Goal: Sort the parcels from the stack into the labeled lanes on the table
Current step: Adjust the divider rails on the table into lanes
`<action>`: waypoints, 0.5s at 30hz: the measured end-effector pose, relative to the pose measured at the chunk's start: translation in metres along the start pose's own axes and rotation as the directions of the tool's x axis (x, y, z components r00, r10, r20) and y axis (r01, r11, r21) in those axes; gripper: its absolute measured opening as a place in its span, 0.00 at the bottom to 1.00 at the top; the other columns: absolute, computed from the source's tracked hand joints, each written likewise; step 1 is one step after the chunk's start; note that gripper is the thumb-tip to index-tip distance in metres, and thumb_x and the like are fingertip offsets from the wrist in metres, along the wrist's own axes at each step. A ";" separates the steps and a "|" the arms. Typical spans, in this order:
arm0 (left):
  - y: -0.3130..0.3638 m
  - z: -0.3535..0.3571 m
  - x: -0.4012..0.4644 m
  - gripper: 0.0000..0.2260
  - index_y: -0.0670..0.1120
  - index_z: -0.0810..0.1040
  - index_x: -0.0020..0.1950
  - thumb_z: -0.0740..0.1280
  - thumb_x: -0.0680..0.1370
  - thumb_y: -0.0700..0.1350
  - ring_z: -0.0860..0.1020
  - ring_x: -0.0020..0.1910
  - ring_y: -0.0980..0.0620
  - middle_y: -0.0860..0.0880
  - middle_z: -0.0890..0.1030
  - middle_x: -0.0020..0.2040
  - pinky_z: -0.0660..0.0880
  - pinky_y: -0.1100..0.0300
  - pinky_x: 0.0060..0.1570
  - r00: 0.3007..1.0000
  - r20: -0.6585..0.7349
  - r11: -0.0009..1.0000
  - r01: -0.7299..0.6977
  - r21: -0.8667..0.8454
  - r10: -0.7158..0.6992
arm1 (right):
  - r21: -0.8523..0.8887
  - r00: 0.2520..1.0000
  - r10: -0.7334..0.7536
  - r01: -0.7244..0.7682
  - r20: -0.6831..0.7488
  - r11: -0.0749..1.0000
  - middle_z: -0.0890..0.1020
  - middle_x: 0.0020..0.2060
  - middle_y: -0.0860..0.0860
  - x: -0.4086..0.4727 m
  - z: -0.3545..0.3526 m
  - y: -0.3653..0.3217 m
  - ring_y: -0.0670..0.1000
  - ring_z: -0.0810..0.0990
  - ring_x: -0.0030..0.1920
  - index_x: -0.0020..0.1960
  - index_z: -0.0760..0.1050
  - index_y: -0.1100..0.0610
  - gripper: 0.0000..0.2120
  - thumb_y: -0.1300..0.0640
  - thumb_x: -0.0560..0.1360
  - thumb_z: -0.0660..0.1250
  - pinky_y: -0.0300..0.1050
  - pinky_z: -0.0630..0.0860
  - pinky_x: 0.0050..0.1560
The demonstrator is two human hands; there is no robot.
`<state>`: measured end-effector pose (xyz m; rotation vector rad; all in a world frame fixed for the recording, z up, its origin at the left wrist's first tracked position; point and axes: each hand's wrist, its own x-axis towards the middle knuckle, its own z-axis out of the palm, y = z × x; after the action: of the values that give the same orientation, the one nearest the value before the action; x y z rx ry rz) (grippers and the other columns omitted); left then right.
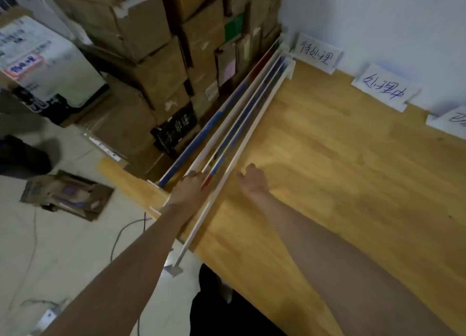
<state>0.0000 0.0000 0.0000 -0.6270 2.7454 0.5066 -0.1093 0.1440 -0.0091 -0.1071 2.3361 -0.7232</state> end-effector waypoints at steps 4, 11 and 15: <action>-0.006 0.006 0.004 0.08 0.52 0.78 0.54 0.61 0.81 0.52 0.77 0.45 0.51 0.52 0.76 0.47 0.77 0.56 0.45 0.999 0.005 0.998 0.033 -0.045 -0.033 | 0.221 0.992 0.112 -0.122 0.056 0.968 0.71 0.70 0.60 0.014 0.015 -0.013 0.62 0.76 0.64 0.73 0.65 0.62 0.29 0.45 0.80 0.64 0.56 0.79 0.60; -0.010 0.013 0.008 0.07 0.54 0.81 0.45 0.64 0.79 0.45 0.77 0.41 0.56 0.53 0.78 0.44 0.78 0.57 0.40 0.995 0.006 0.989 0.105 -0.107 -0.105 | 0.251 0.984 0.166 -0.178 0.067 0.951 0.77 0.64 0.60 0.026 0.037 -0.024 0.61 0.81 0.59 0.73 0.62 0.60 0.25 0.50 0.81 0.65 0.56 0.79 0.59; -0.006 0.014 0.010 0.08 0.52 0.82 0.48 0.64 0.80 0.43 0.78 0.43 0.54 0.52 0.78 0.45 0.81 0.54 0.44 0.990 0.003 0.984 0.144 -0.109 -0.144 | 0.262 0.982 0.177 -0.190 0.071 0.946 0.78 0.62 0.60 0.028 0.040 -0.027 0.61 0.81 0.58 0.71 0.64 0.61 0.22 0.54 0.81 0.64 0.55 0.80 0.58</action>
<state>-0.0031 -0.0033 -0.0182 -0.8472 2.6647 0.6248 -0.1082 0.0948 -0.0361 0.2100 2.1467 -0.9228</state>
